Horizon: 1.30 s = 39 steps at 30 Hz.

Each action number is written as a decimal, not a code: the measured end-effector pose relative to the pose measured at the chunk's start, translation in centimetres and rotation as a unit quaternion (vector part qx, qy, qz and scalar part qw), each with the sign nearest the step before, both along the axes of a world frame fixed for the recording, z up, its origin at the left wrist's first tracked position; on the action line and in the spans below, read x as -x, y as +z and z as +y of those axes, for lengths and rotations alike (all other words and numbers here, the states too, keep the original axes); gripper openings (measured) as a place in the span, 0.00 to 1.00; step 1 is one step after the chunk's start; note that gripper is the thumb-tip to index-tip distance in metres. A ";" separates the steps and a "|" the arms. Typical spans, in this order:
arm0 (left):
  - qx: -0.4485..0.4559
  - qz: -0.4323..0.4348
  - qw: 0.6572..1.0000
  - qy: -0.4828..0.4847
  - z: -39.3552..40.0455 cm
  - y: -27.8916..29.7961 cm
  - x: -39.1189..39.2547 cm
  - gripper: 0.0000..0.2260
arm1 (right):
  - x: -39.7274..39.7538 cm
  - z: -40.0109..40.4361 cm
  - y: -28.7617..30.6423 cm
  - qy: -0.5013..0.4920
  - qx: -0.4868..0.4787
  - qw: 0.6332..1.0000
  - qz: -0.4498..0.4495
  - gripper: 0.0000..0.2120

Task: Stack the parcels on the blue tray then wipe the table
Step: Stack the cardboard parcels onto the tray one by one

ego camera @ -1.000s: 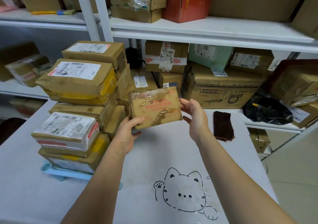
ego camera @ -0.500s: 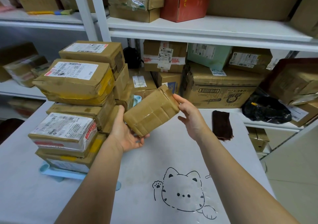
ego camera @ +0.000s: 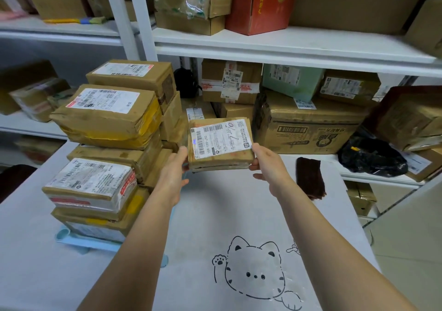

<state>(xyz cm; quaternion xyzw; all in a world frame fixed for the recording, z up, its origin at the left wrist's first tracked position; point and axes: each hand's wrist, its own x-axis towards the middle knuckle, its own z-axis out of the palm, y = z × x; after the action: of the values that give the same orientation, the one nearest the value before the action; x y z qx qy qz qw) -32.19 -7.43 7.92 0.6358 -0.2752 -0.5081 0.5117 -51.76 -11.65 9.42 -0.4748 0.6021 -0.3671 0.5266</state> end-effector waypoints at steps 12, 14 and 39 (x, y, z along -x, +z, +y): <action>0.181 -0.115 0.976 0.037 -0.1 5.6 0.3 0.08 | -1.8 -0.4 3.0 -0.029 0.066 0.979 -0.190 0.08; 0.199 -0.158 0.965 0.061 -0.4 7.0 -0.4 0.09 | -2.9 -0.9 4.1 -0.015 0.088 0.975 -0.204 0.13; 0.144 -0.255 0.924 0.246 -2.6 11.3 -17.5 0.25 | -23.1 -2.8 12.1 0.137 0.056 0.989 -0.001 0.39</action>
<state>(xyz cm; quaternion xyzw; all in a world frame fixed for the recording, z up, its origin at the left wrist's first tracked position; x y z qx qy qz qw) -14.71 -10.02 19.21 0.7111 -0.3014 -0.1413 0.6193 -28.68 -14.42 21.52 -0.5815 0.5094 -0.3251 0.5447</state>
